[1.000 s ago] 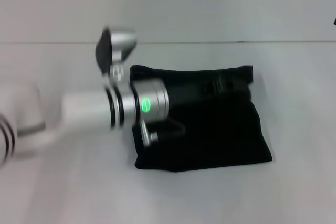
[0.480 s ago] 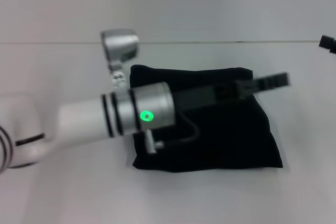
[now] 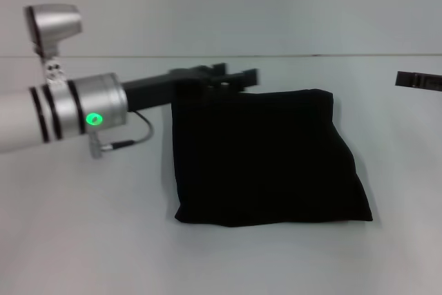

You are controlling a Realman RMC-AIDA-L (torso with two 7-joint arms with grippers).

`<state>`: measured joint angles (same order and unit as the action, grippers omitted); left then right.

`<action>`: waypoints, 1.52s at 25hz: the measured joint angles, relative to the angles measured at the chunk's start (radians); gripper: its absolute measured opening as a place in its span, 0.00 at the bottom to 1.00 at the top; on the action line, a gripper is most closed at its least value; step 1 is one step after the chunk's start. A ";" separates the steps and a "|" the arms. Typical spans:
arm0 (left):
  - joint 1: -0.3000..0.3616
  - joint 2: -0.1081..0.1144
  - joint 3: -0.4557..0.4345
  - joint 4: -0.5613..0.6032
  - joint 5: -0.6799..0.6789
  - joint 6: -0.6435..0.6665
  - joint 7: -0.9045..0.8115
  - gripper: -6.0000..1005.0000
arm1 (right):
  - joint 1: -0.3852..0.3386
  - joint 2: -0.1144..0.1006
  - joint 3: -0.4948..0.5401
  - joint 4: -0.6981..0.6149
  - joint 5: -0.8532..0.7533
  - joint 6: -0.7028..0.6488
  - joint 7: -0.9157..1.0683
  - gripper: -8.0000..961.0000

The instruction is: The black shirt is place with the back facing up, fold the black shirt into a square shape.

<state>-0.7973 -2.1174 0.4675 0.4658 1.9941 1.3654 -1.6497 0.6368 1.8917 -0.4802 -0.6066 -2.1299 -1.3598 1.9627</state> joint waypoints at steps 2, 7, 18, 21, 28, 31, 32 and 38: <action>0.008 0.023 0.016 0.014 0.000 -0.030 -0.003 0.86 | 0.004 0.005 0.000 0.004 0.001 0.007 -0.008 0.96; 0.017 0.053 0.045 0.072 0.028 -0.054 0.004 0.94 | 0.013 0.032 0.006 0.005 0.036 -0.006 -0.148 0.96; 0.017 0.059 0.219 0.295 0.180 -0.095 0.055 0.95 | 0.040 0.098 -0.002 -0.023 0.133 -0.069 -0.569 0.95; 0.018 0.050 0.279 0.312 0.181 -0.106 0.067 0.95 | 0.047 0.093 -0.037 -0.051 0.121 -0.062 -0.546 0.95; 0.021 0.029 0.384 0.353 0.220 -0.124 0.066 0.95 | 0.059 0.077 -0.158 -0.118 0.057 -0.031 -0.433 0.95; 0.021 0.025 0.395 0.365 0.230 -0.111 0.055 0.95 | 0.077 0.080 -0.175 -0.119 0.009 -0.003 -0.410 0.95; 0.021 0.024 0.395 0.367 0.231 -0.101 0.048 0.95 | 0.082 0.083 -0.177 -0.116 -0.005 0.005 -0.405 0.95; 0.022 0.030 0.395 0.373 0.239 -0.018 0.021 0.95 | 0.101 0.111 -0.221 -0.108 -0.049 0.073 -0.393 0.95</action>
<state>-0.7753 -2.0870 0.8624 0.8387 2.2334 1.3477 -1.6291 0.7382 2.0031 -0.7009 -0.7145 -2.1793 -1.2870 1.5701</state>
